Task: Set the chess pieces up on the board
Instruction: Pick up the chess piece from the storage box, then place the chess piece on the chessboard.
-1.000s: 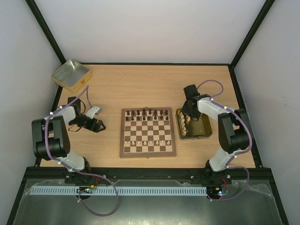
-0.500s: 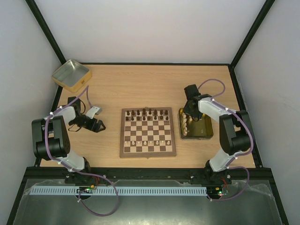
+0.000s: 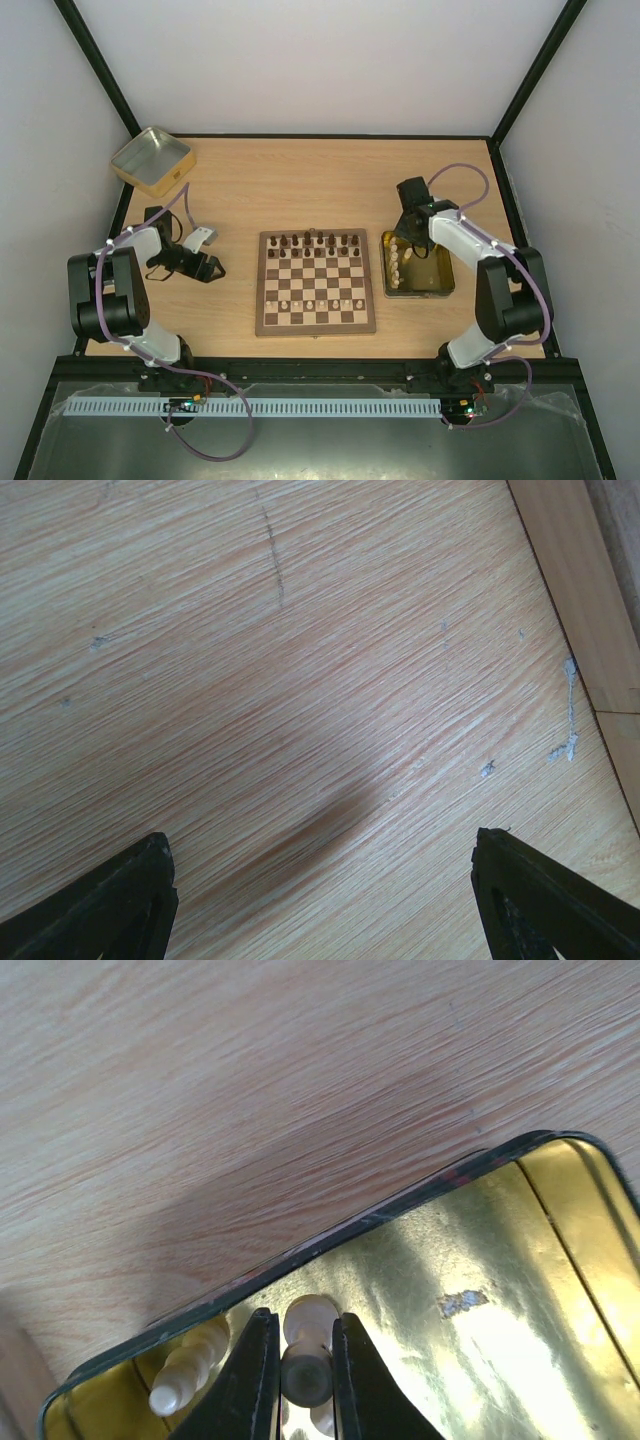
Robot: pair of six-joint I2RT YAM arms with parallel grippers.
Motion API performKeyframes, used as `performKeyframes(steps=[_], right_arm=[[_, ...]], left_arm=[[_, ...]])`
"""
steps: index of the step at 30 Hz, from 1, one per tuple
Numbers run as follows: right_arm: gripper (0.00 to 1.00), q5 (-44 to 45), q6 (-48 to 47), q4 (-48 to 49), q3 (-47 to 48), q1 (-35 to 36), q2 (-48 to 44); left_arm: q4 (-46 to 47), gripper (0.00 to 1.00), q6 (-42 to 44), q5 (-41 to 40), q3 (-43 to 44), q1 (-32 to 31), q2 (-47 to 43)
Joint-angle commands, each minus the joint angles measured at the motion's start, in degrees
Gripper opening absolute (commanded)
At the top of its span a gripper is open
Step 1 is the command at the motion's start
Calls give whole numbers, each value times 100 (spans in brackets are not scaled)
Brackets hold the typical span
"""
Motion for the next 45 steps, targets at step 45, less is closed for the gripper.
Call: performKeyframes(steps=[45], right_arm=[[7, -458, 1408, -860, 2515, 6045, 1606]], left_arm=[[-10, 82, -169, -719, -424, 36, -62]])
